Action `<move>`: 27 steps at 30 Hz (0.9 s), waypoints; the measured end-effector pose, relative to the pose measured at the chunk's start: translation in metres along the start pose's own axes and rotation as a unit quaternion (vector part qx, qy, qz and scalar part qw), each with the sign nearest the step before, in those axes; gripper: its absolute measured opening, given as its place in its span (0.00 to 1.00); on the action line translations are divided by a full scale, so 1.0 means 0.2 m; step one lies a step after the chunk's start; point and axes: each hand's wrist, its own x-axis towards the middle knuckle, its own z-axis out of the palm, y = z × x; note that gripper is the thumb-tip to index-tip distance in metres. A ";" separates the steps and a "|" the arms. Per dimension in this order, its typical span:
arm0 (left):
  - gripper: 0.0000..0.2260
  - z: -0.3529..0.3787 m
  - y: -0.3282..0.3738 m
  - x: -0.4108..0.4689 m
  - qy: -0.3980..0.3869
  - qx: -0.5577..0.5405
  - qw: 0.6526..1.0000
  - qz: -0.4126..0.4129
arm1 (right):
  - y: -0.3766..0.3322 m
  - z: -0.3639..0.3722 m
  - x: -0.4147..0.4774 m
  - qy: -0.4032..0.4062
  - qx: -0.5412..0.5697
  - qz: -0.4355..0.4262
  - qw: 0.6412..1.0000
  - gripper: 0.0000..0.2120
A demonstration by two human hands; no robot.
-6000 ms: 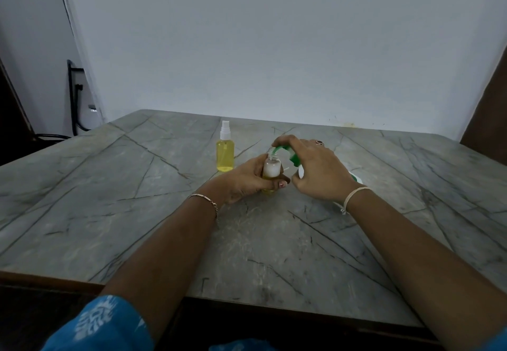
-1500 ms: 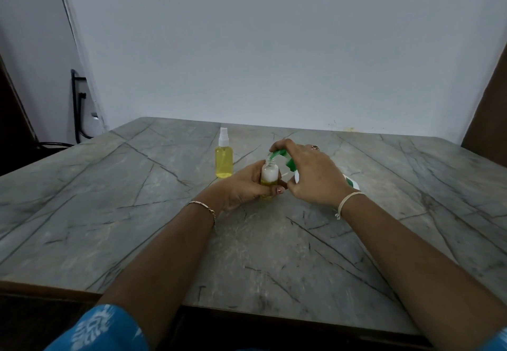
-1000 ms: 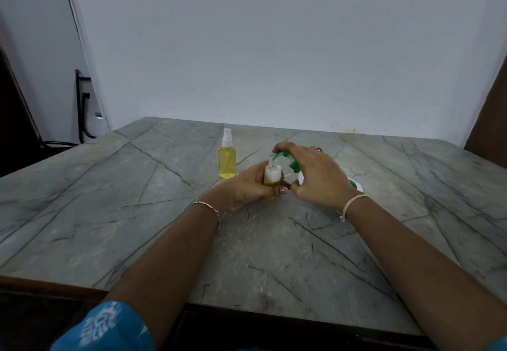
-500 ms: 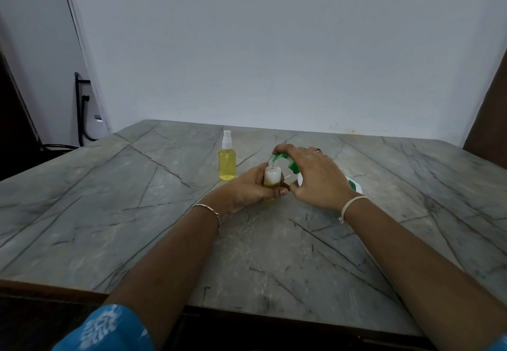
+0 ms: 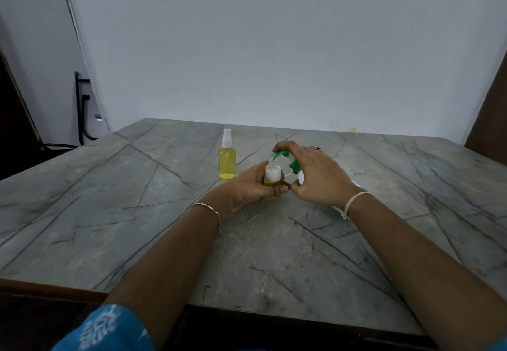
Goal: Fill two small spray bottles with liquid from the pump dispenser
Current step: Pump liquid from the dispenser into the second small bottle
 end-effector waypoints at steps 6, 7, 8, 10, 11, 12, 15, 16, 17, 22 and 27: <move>0.26 -0.01 -0.01 0.00 -0.002 0.003 1.000 -0.005 | -0.01 0.00 0.01 0.009 0.011 0.001 1.000 0.31; 0.23 -0.01 -0.01 0.00 -0.005 0.004 1.000 -0.003 | -0.01 0.01 0.01 0.014 0.012 0.003 1.000 0.31; 0.21 -0.01 0.00 0.00 -0.010 0.006 1.000 -0.001 | -0.02 0.01 0.02 0.018 0.011 0.004 1.000 0.31; 0.20 -0.01 0.00 0.00 -0.012 0.010 1.000 0.001 | -0.02 0.02 0.02 0.022 0.007 0.004 1.000 0.31; 0.21 -0.01 0.00 0.00 -0.012 0.010 1.000 0.002 | -0.02 0.02 0.02 0.022 0.005 0.004 1.000 0.31; 0.21 -0.01 -0.01 0.00 -0.011 0.007 1.000 0.005 | -0.02 0.02 0.02 0.023 0.002 0.003 1.000 0.31; 0.18 -0.01 -0.01 0.01 -0.002 0.001 1.000 0.008 | -0.01 0.02 0.00 0.022 -0.012 0.002 1.000 0.33; 0.16 -0.01 -0.01 0.01 -0.002 0.001 1.000 0.009 | -0.01 0.02 0.00 0.023 -0.017 0.002 1.000 0.33; 0.15 -0.01 -0.01 0.01 -0.006 -0.003 1.000 0.010 | -0.02 0.02 0.00 0.022 -0.019 0.003 1.000 0.33; 0.19 -0.01 0.00 0.00 -0.008 -0.015 1.000 0.016 | -0.02 0.02 0.00 0.034 -0.028 0.002 0.999 0.31; 0.17 -0.01 0.00 0.00 -0.011 -0.013 1.000 0.012 | -0.03 0.02 0.00 0.040 -0.037 0.003 0.998 0.30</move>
